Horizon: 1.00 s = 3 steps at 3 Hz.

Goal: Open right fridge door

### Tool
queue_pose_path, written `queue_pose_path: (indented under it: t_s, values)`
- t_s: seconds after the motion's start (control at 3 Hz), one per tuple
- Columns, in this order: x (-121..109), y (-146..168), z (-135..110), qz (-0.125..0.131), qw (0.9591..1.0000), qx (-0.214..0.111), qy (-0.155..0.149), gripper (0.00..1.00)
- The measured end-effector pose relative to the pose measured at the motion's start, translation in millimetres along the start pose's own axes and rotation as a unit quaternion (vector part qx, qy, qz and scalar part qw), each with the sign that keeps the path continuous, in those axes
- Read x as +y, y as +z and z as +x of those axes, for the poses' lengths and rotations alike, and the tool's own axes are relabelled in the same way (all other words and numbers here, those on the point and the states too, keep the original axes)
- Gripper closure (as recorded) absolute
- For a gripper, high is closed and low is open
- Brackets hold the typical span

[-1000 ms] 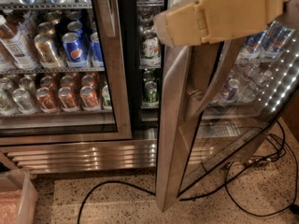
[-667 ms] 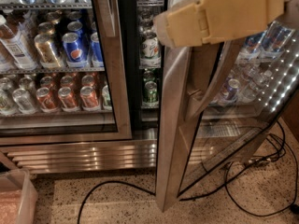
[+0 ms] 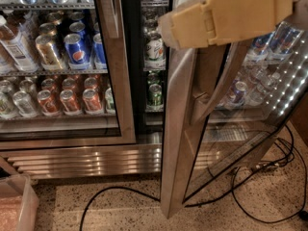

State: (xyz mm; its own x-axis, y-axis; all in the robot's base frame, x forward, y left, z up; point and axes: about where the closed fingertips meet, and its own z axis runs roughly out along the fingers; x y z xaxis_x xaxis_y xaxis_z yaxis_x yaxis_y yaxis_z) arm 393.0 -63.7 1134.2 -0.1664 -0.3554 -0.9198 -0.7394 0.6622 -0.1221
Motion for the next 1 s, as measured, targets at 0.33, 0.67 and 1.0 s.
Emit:
queue_pose_path:
  t_s: [0.33,0.67,1.0]
  values:
    - [0.0,0.0,0.0,0.0,1.0,0.0,0.0,0.0]
    - [0.0,0.0,0.0,0.0,1.0,0.0,0.0,0.0]
    - [0.0,0.0,0.0,0.0,1.0,0.0,0.0,0.0]
